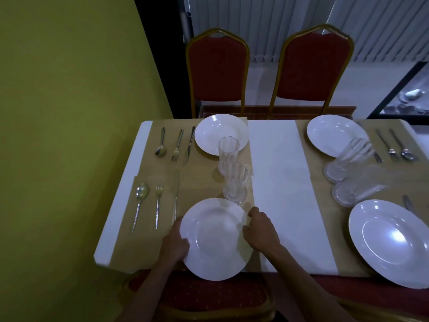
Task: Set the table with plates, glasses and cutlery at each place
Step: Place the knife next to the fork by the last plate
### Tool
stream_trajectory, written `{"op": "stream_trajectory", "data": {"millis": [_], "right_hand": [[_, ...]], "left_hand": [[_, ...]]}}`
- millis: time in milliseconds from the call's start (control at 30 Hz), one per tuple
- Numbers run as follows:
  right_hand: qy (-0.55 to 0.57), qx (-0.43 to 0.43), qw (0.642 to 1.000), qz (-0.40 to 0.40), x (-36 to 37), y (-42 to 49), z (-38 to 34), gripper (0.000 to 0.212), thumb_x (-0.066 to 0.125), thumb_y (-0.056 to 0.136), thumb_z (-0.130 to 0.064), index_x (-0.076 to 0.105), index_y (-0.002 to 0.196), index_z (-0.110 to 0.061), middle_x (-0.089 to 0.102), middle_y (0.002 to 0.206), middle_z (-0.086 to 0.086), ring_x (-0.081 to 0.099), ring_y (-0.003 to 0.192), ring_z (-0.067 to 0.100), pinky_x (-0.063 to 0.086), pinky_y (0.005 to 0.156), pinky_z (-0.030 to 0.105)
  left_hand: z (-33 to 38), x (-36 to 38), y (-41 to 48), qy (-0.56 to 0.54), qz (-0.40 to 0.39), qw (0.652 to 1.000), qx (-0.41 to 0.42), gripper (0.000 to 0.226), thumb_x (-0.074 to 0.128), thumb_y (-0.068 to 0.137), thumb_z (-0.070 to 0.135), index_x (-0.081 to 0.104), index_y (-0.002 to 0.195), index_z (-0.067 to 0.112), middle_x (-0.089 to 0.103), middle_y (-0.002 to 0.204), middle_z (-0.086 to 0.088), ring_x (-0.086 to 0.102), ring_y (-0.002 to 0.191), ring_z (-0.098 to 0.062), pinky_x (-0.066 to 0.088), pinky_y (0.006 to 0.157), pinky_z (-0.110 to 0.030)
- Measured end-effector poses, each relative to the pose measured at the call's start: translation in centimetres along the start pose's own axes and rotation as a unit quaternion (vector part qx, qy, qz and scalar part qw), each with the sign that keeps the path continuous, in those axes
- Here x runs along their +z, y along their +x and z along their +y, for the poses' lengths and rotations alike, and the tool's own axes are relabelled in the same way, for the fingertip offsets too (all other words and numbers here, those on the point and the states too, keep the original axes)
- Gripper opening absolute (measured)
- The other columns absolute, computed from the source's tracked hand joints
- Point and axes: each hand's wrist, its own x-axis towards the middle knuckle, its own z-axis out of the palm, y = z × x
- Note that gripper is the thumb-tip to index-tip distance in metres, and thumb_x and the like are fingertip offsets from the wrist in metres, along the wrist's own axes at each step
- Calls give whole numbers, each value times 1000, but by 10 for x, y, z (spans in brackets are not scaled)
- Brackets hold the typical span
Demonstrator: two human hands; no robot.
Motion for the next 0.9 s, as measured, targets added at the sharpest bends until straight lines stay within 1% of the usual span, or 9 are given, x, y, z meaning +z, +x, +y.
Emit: {"op": "stream_trajectory", "data": {"millis": [67,167,233,333,500,700,800,900], "right_hand": [[-13,4,1000,6,-1,2,4,32,55,92,-22,45,121,-11,53,113,10,61,97,28,55,80,38],[-46,6,999,-20,1,7,10,28,54,94,-27,48,118,-14,55,111,7,61,94,23,56,81,36],[-57,1,997,-46,3,11,13,22,52,95,-27,51,113,-14,61,107,5,60,89,19,56,78,33],[-62,-6,996,-57,7,14,15,21,53,96,-27,53,113,-15,62,105,3,60,87,17,55,77,30],[-64,-5,996,-60,7,17,12,26,56,93,-30,55,115,-16,64,107,3,64,92,19,58,82,34],[-57,-4,996,-63,5,15,13,29,56,92,-31,53,118,-17,64,109,4,65,95,22,58,83,37],[-61,-9,996,-69,4,16,15,29,52,95,-34,53,117,-16,64,112,5,64,99,22,55,83,36],[-76,-10,994,-82,0,13,16,35,46,98,-41,54,117,-13,62,114,6,60,100,22,47,77,32]], "left_hand": [[-3,2,2,8,12,1000,-14,63,52,82,5,43,140,25,58,132,-5,54,117,-28,41,92,-30],[-6,1,2,18,25,999,-36,46,56,84,8,52,129,16,62,123,-9,56,103,-26,40,83,-28],[-7,0,2,24,28,999,-40,41,58,84,10,55,125,14,64,120,-9,55,98,-23,39,80,-27],[-9,-1,2,34,32,998,-32,41,59,83,11,57,123,15,65,119,-8,57,101,-24,41,81,-27],[-7,-1,3,40,35,998,-22,41,58,84,9,59,125,16,64,121,-7,58,109,-27,41,84,-27],[-5,0,4,48,37,998,-26,43,57,85,9,57,127,16,63,123,-7,58,111,-26,41,85,-27],[-6,1,4,42,36,998,-23,41,56,85,9,56,126,14,63,122,-9,57,104,-25,40,83,-27],[-7,1,2,37,31,998,-27,39,55,86,11,55,125,14,63,120,-9,54,98,-22,41,83,-29]]}}
